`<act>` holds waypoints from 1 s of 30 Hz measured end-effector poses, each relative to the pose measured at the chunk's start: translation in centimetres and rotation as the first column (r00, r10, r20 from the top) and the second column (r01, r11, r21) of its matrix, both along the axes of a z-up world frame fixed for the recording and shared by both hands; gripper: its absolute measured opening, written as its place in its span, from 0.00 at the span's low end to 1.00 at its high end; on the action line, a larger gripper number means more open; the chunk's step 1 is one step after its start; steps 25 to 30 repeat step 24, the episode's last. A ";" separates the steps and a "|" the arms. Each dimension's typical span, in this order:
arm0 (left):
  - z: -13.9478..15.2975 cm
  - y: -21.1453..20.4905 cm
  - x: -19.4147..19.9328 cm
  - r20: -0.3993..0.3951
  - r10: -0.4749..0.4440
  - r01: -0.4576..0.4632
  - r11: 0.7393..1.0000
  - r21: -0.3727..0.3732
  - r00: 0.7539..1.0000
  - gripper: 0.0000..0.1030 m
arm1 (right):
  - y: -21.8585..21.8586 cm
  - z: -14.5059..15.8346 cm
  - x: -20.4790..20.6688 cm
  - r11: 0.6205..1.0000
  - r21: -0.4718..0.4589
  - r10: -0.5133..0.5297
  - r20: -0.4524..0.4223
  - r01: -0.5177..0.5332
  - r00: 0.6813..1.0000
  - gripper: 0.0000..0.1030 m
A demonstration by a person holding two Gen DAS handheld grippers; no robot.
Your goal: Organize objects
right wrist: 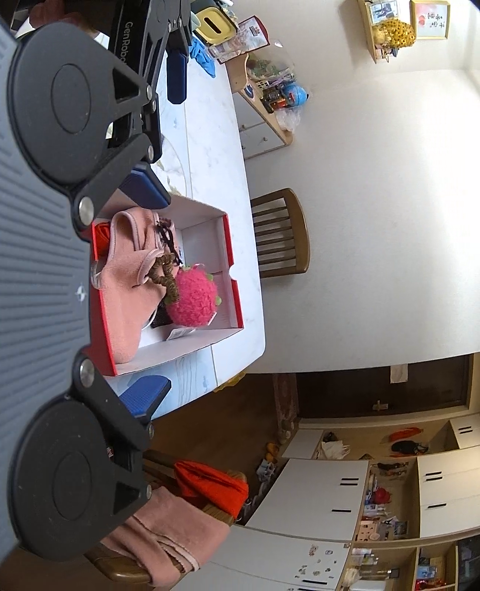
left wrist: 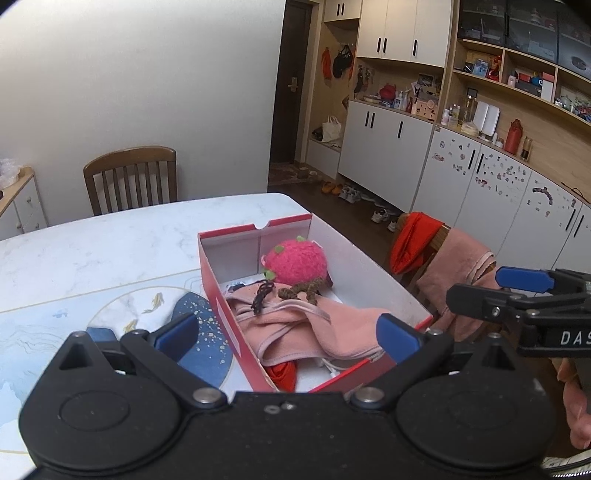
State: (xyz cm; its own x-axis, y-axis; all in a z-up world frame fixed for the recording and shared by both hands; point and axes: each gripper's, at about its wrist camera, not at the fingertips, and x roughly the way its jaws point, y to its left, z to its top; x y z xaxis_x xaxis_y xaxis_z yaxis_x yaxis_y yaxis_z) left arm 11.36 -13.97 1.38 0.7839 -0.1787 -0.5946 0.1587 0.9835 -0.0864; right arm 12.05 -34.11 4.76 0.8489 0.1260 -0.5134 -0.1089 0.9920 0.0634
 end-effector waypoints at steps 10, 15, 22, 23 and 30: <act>-0.2 -0.2 0.1 -0.004 -0.009 0.009 1.000 0.000 1.000 0.99 | 0.2 -0.3 -0.2 1.000 -0.007 -0.021 -0.012 0.021 1.000 0.94; -0.5 0.0 0.5 -0.009 -0.008 0.008 1.000 -0.006 1.000 0.99 | 0.4 -0.3 0.0 1.000 -0.013 -0.019 -0.019 0.019 1.000 0.94; -0.6 0.4 0.9 -0.008 -0.004 0.004 1.000 -0.003 1.000 0.99 | 0.6 -0.6 0.4 1.000 -0.015 -0.021 -0.031 0.021 0.999 0.94; -0.6 0.4 0.9 -0.008 -0.006 0.006 1.000 -0.005 1.000 0.99 | 0.6 -0.6 0.5 1.000 -0.014 -0.020 -0.032 0.020 0.999 0.94; -0.6 0.4 1.0 -0.009 -0.007 0.007 1.000 -0.006 1.000 0.99 | 0.7 -0.6 0.5 1.000 -0.014 -0.021 -0.033 0.020 0.999 0.94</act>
